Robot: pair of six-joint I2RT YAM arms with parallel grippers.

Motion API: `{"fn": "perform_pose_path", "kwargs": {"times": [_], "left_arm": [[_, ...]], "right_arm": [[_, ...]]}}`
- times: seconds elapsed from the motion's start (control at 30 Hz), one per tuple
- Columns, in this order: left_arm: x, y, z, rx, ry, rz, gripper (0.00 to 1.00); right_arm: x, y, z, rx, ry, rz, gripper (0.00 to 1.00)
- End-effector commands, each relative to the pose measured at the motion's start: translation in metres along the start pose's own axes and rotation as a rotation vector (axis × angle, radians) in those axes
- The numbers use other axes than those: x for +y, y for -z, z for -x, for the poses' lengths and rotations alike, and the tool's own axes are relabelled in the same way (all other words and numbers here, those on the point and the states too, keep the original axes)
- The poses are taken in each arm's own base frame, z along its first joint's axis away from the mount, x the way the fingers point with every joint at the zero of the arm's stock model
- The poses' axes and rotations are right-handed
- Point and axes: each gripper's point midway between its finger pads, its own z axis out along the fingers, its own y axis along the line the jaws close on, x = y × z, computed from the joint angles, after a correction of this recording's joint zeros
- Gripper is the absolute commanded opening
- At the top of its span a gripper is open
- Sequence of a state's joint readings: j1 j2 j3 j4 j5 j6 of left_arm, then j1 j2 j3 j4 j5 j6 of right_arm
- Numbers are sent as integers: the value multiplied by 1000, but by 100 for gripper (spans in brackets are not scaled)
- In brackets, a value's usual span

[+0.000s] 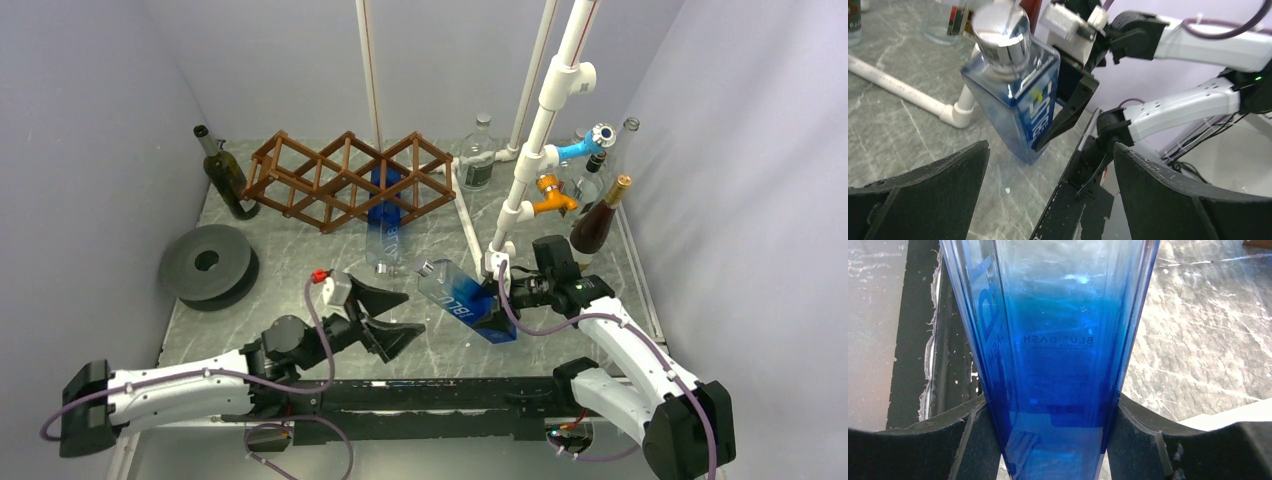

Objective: Take the wine bottle off the wine rack
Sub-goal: Place the wine bottle at the center of the board.

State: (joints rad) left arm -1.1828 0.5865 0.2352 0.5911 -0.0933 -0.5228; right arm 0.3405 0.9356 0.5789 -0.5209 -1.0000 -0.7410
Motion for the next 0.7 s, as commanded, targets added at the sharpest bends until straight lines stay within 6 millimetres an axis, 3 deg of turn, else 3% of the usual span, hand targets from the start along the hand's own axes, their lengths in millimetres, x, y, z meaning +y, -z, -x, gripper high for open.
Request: {"fn": "perform_pose_path", "kwargs": {"times": [0.0, 0.43, 0.67], "left_arm": [[-8, -21, 19, -79, -25, 71, 99], [19, -67, -12, -18, 178, 551, 100], [25, -75, -5, -35, 207, 754, 100]], "right_arm": [[-15, 5, 48, -125, 110, -22, 0], [-19, 6, 47, -122, 100, -44, 0], [-19, 6, 46, -120, 101, -44, 0]]}}
